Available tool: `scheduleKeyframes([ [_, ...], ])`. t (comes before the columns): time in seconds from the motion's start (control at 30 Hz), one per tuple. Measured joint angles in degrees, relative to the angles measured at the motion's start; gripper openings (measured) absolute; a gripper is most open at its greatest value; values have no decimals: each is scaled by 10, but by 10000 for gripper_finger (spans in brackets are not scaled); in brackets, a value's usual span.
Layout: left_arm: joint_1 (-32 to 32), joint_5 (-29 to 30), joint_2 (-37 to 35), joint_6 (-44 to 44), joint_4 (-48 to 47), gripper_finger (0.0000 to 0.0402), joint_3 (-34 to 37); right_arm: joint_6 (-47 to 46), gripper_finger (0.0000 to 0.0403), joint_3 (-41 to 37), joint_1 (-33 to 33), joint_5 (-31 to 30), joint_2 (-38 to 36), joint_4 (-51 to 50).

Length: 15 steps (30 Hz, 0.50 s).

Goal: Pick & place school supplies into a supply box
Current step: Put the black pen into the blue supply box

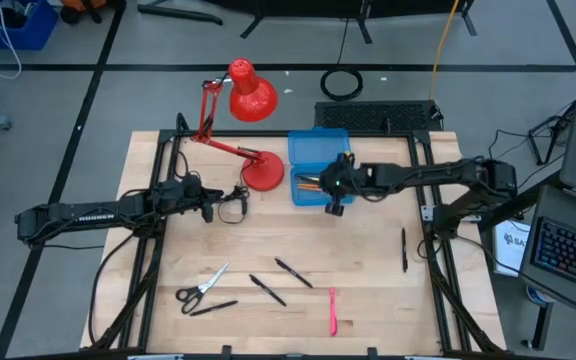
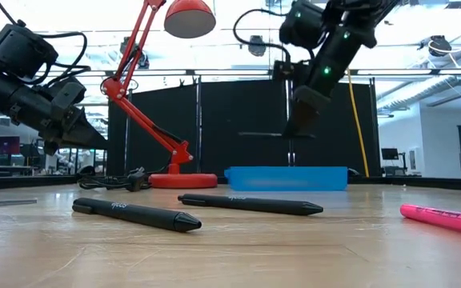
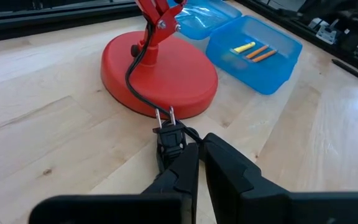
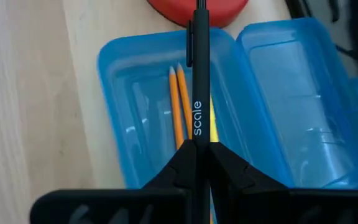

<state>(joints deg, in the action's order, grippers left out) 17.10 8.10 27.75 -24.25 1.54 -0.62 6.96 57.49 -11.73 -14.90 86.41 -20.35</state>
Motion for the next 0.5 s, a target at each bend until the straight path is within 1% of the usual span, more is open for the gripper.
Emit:
scheduleKeyframes([
  [0.1, 0, 0, 0, 0, 0, 31, 0, 9, 12, 0, -29, 32, 7, 0],
  [0.2, 0, 0, 0, 0, 0, 31, 0, 16, 12, 0, -44, 35, 6, 1],
  [0.33, 0, 0, 0, -1, 0, 31, 0, 11, 12, -3, -59, 78, 8, 1],
  [0.5, 0, 0, 0, 0, 0, 31, 0, 9, 12, -26, -59, 77, 17, 6],
])
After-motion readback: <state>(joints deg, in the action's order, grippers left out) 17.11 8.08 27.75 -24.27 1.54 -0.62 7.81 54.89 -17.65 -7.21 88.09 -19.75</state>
